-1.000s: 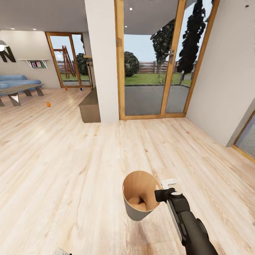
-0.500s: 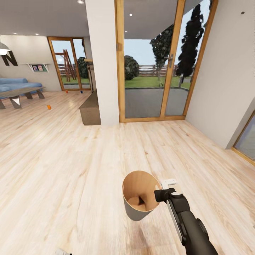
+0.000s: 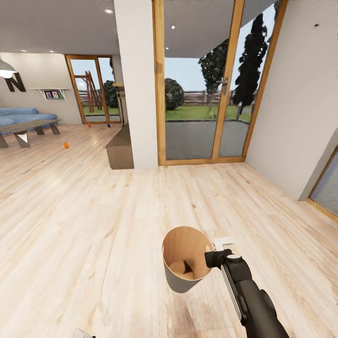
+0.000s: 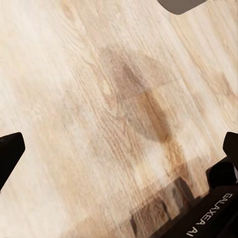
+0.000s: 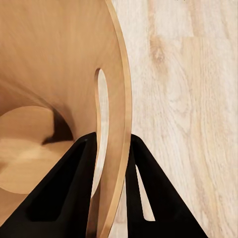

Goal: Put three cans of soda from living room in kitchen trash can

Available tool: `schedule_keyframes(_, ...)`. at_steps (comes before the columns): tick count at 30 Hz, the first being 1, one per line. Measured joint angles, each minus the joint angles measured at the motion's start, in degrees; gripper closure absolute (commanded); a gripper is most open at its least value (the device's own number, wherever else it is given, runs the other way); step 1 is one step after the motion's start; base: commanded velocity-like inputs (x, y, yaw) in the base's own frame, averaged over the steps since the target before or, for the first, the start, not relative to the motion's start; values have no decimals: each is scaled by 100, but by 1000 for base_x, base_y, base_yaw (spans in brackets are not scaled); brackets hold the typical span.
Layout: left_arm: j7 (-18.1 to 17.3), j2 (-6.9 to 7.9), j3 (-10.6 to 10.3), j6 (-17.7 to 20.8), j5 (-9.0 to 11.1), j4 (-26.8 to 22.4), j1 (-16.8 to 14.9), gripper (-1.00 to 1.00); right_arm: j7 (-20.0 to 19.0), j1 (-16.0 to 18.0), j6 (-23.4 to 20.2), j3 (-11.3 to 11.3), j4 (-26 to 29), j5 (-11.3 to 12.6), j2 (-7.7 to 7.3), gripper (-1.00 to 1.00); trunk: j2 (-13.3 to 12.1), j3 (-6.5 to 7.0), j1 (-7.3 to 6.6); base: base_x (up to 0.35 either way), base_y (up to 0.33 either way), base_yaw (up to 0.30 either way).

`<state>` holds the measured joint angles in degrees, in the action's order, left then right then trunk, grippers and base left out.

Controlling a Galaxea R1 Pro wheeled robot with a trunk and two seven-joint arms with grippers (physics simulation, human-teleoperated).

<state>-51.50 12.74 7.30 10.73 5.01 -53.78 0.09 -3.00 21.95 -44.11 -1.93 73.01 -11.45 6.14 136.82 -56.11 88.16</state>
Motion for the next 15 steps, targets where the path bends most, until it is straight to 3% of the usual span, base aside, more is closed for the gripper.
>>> schedule_keyframes(15,-16,7,0,0,-16,-1,0,-100,-2,0,0,0,-1,2,0,100,0,72,0,0,0,-10)
